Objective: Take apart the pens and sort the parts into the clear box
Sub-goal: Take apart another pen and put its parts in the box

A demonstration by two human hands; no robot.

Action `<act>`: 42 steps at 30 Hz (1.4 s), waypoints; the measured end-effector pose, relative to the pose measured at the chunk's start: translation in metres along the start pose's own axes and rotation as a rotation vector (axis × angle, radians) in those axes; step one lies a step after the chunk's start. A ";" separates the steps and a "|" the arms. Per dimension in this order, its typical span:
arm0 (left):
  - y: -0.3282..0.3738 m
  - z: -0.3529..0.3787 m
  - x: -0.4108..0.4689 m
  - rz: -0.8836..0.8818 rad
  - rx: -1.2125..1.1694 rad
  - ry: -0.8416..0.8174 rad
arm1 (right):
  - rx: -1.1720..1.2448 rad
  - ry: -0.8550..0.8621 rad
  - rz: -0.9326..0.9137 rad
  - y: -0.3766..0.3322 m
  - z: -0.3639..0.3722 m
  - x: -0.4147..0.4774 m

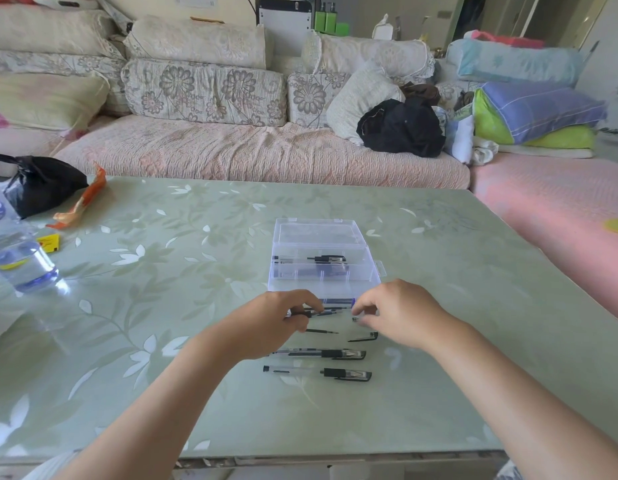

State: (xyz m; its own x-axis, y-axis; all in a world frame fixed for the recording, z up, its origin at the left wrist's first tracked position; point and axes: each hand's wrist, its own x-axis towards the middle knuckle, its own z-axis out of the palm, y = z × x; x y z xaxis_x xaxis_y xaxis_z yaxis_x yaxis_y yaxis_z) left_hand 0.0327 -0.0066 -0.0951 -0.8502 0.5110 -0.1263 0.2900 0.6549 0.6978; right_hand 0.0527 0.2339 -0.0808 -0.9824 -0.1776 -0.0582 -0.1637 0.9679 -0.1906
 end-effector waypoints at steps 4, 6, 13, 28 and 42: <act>0.000 0.002 0.001 -0.008 -0.002 0.000 | -0.038 -0.013 -0.002 -0.003 0.006 0.003; 0.000 0.003 0.001 -0.012 0.006 -0.002 | -0.055 -0.012 -0.002 -0.005 0.007 0.004; -0.001 0.001 0.000 -0.008 0.026 0.006 | -0.077 -0.002 -0.032 -0.010 0.008 0.008; 0.002 -0.002 0.000 0.017 0.022 0.030 | 0.404 0.146 -0.084 -0.033 0.004 0.000; 0.004 -0.004 -0.002 -0.023 -0.020 0.029 | 0.550 0.108 -0.104 -0.044 0.003 -0.006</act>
State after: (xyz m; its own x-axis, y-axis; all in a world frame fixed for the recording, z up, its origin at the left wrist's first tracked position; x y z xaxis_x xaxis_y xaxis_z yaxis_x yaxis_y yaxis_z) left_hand 0.0338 -0.0076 -0.0891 -0.8691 0.4793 -0.1219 0.2616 0.6547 0.7091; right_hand 0.0657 0.1914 -0.0749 -0.9719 -0.2203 0.0833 -0.2178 0.7058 -0.6740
